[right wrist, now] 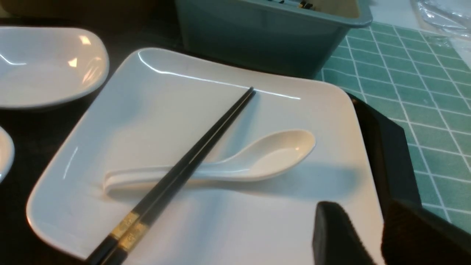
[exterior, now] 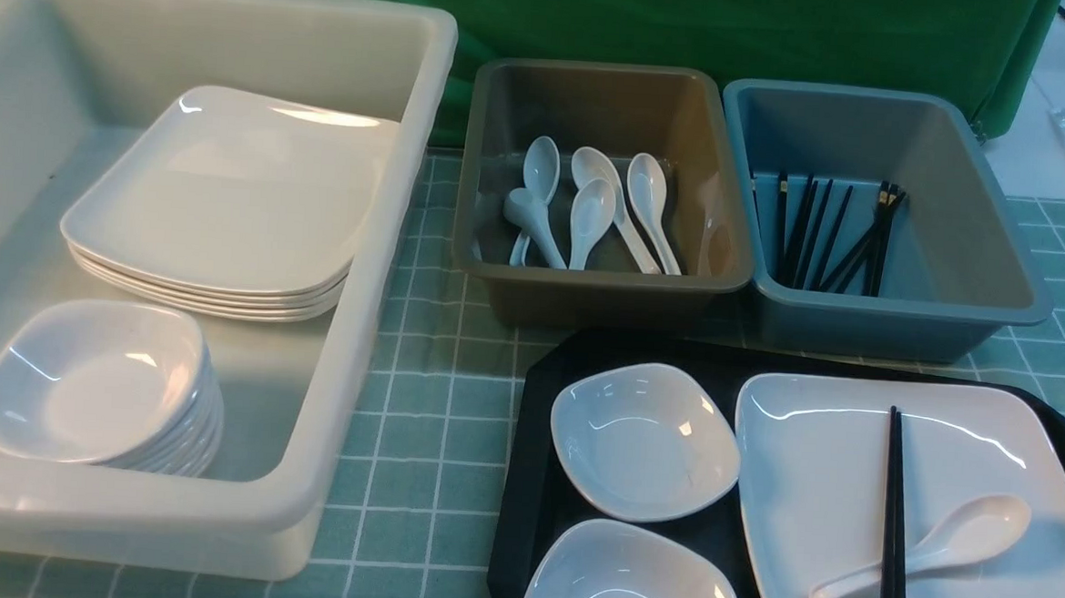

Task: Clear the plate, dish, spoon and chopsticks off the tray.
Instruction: Use the right arm to grab a pair of chopsticks from the plate

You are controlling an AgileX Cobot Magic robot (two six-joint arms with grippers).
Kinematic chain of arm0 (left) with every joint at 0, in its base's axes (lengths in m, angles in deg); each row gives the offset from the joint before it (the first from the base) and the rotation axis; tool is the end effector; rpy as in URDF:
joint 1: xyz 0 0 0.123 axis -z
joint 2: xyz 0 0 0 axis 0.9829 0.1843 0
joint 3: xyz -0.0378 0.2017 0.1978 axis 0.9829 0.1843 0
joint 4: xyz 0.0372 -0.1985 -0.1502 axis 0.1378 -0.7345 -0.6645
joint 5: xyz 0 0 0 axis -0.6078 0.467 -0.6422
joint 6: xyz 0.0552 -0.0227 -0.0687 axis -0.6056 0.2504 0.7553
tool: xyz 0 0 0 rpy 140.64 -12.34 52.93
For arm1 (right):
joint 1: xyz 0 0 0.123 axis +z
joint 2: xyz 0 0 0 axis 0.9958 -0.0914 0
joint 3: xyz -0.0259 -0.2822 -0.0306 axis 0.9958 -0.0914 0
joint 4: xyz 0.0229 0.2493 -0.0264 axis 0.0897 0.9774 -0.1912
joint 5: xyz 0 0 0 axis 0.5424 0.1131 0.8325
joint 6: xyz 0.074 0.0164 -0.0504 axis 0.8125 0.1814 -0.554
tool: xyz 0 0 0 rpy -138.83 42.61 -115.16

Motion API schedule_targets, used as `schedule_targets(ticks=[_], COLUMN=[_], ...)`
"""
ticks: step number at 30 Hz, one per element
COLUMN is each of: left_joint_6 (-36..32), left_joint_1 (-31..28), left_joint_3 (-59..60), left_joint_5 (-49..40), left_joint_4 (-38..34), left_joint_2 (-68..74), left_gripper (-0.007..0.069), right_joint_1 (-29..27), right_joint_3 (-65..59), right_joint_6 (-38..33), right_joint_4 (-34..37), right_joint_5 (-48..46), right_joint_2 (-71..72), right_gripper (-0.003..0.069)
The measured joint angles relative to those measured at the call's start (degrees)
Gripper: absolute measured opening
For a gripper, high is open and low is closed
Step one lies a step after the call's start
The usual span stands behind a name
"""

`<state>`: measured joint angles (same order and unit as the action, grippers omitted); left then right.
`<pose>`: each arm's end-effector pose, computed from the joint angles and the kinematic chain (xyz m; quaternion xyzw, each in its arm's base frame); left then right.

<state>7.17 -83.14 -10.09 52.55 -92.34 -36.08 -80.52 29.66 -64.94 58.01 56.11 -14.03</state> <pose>0.0522 0.0145 0.2275 -0.2322 0.5611 -0.1583 0.7786 0.0557 0.0041 0.1906 -0.1002 0.7505 -0.0384 0.6521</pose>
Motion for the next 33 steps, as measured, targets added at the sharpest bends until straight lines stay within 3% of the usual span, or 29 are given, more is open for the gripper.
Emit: schedule_targets(ticks=[3, 5, 6, 8, 9, 11, 15, 16, 18, 19, 23, 28, 33], left_joint_6=[8.6, 16.2, 16.2, 24.3, 24.7, 30.5, 32.2, 31.2, 22.3, 21.3, 0.4, -12.8, -17.1], left_joint_1=[0.0, 0.0, 0.0, 0.0, 0.0, 0.0, 0.0, 0.0, 0.0, 0.0, 0.0, 0.0, 3.0], left_joint_3=[0.0, -0.1, -0.1, -4.6, -5.2, -15.4, -28.7, -30.7, -37.8, -37.8, -44.5, -44.8, -44.8], left_joint_5=[7.9, 13.5, 13.9, 12.5, 12.0, 2.1, -17.5, -20.9, -34.0, -35.0, -53.7, -62.9, -63.5], left_joint_4=[0.5, 4.8, 4.8, 15.2, 16.1, 29.0, 37.7, 37.7, 33.7, 33.7, 18.9, 8.5, 7.1], left_joint_2=[0.0, 0.0, 0.0, -0.1, -0.1, 1.7, 9.7, 11.5, 19.6, 20.3, 36.0, 49.4, 55.7], left_gripper=[0.0018, 0.0018, 0.0018, 0.0018, 0.0018, 0.0018, 0.0018, 0.0018, 0.0018, 0.0018, 0.0018, 0.0016, 0.0003], right_joint_1=[0.0, 0.0, 0.0, 0.0, 0.0, 0.0, 0.0, 0.0, 0.0, 0.0, 0.0, 0.0, 0.7], right_joint_3=[0.0, 0.0, 0.0, 0.0, 0.0, 0.0, 0.0, 0.0, 0.0, 0.0, 1.1, 15.5, 32.7], right_joint_6=[0.0, 0.7, 0.9, 6.2, 7.5, 18.5, 26.3, 27.0, 28.2, 28.3, 30.3, 24.7, 11.9], right_joint_4=[0.0, 1.4, 1.4, 7.7, 8.8, 13.7, 15.6, 15.7, 16.0, 16.0, 16.3, 16.0, 15.2], right_joint_5=[0.5, 2.3, 2.6, 9.1, 10.4, 18.4, 24.3, 25.0, 26.6, 26.6, 25.8, 0.4, -26.5], right_joint_2=[0.0, 0.0, 0.0, 0.0, 0.0, 0.0, 0.0, 0.0, 0.0, 0.0, 0.0, -8.3, -30.4], right_gripper=[0.0242, 0.0242, 0.0242, 0.0242, 0.0242, 0.0242, 0.0242, 0.0242, 0.0242, 0.0242, 0.0223, 0.0055, 0.002])
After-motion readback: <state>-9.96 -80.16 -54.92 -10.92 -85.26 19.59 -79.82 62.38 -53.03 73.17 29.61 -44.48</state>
